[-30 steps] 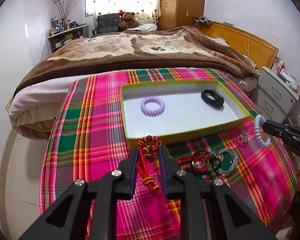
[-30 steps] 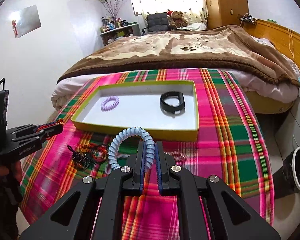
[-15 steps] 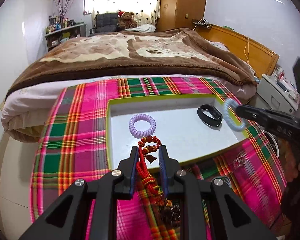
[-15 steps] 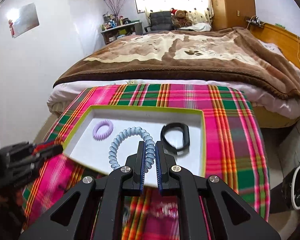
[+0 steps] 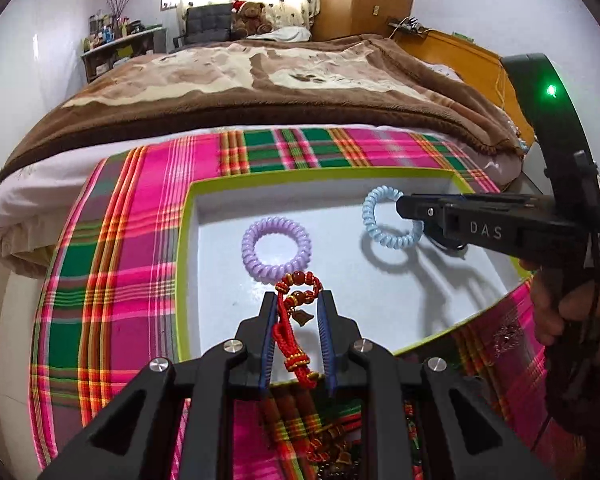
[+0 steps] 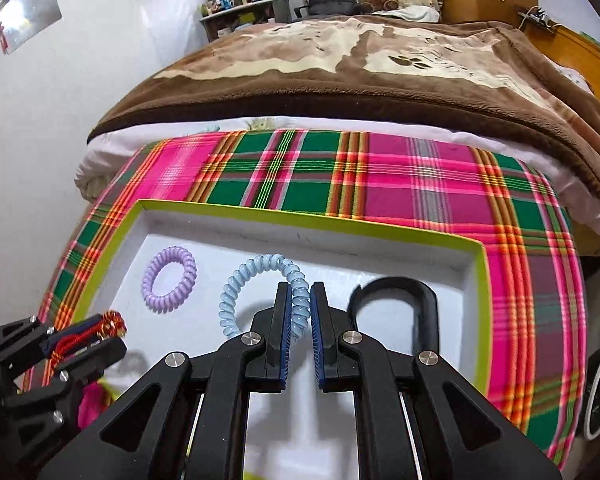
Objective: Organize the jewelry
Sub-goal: 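Carry the red tassel and blue coil into the box and open both tools, then grasp the grey cord bracelet on the blanket with the right tool, then grasp the dark beaded bracelet with the left tool while the right tool holds the grey cord, then carry the beads and grey cord into the box and open both tools, then lower the right tool onto the pink rhinestone hair clip and grasp it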
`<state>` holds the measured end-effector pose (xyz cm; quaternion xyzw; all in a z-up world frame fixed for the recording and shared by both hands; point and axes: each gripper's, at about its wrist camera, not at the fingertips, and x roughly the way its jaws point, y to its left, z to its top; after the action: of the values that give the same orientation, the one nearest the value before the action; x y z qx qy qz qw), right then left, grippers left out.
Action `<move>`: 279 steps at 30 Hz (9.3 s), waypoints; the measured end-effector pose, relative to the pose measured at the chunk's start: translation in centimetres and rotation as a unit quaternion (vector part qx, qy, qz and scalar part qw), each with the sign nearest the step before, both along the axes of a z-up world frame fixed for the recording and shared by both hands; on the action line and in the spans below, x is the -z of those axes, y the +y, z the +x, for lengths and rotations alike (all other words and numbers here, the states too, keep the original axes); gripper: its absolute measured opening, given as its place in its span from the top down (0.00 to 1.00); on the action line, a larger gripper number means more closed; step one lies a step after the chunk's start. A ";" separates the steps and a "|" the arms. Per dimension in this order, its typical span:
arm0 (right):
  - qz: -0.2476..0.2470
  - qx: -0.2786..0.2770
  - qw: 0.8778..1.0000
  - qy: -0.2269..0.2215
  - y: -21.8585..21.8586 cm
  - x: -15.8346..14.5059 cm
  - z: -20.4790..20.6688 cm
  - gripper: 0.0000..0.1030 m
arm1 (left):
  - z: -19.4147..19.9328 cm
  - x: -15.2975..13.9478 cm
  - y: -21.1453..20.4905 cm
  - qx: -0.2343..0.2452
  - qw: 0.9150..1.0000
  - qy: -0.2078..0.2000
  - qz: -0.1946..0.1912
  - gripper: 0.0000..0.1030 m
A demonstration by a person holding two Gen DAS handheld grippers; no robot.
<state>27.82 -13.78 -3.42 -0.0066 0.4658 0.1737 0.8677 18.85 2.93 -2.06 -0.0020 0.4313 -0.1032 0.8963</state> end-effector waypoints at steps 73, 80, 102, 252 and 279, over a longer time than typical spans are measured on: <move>0.033 0.063 0.994 -0.079 -4.4 -2.6 -17.1 0.57 | -12.6 -4.3 3.3 -0.080 0.992 -0.077 -0.055 0.47; 0.043 0.058 0.997 -0.039 -3.6 -0.3 -17.7 0.57 | -13.7 -2.4 5.0 -0.096 0.991 -0.060 -0.066 0.47; -0.025 0.050 0.998 -0.029 0.2 2.7 -17.3 0.83 | -14.2 -0.5 7.3 -0.101 0.991 -0.036 -0.085 0.47; -0.084 0.058 0.993 -0.056 -4.8 1.1 -7.1 0.75 | 2.0 1.4 -5.1 0.018 1.000 0.010 -0.006 0.63; -0.027 0.065 0.992 -0.106 -5.4 -2.7 -12.7 0.58 | -4.6 -3.9 -3.1 -0.020 0.998 -0.054 -0.020 0.51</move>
<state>15.11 -19.21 -0.75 -0.0183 0.3755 0.1029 0.9209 14.29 -0.17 1.85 -0.0229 0.3799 -0.0935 0.9200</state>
